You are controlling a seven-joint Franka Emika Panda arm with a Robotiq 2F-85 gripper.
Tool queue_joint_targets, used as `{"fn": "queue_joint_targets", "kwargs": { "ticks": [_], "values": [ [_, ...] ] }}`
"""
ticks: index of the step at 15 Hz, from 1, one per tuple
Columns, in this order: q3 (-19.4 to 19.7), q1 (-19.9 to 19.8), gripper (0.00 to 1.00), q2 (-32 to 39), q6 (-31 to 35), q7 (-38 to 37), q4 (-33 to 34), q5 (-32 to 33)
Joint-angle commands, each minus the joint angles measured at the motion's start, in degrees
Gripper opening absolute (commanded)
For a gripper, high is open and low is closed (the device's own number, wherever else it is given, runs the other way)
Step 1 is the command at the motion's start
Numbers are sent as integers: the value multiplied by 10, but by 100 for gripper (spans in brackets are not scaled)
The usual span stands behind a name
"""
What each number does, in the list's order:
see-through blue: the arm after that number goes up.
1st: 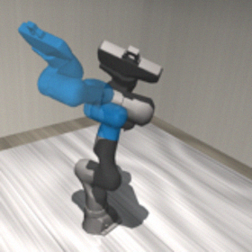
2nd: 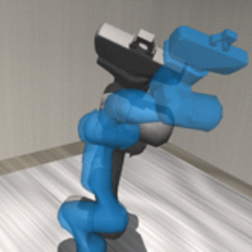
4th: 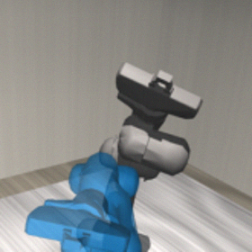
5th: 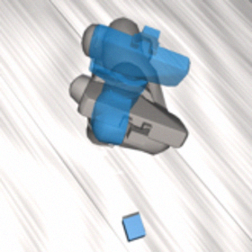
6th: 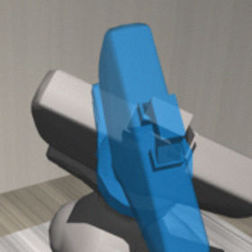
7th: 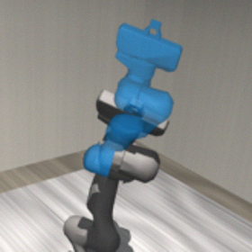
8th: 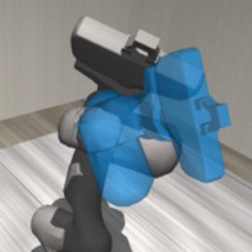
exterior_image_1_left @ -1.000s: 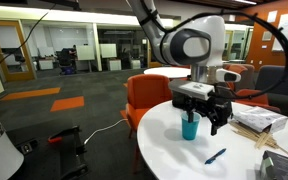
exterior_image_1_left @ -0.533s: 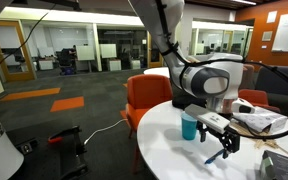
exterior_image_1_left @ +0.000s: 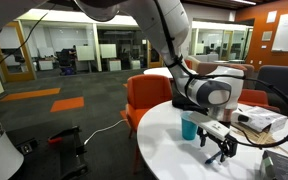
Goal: Place the pen inside the light blue cup
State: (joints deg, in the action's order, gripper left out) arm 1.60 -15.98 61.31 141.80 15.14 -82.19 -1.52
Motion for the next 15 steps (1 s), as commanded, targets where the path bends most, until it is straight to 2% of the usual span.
{"fn": "queue_joint_targets", "kwargs": {
  "ticks": [1, 4, 5, 6, 7, 14, 15],
  "values": [
    [-1, -3, 100, 25, -38, -12, 55, -3],
    [-2, 0, 98, 42, -53, -10, 94, -1],
    [-3, 1, 74, 49, -59, -10, 107, -1],
    [-3, 3, 73, 56, -67, -10, 120, 1],
    [-4, 4, 67, 63, -77, -9, 133, 1],
    [1, 9, 7, 114, -114, -16, 210, 4],
    [2, 8, 1, 118, -121, -16, 219, 4]
  ]
}}
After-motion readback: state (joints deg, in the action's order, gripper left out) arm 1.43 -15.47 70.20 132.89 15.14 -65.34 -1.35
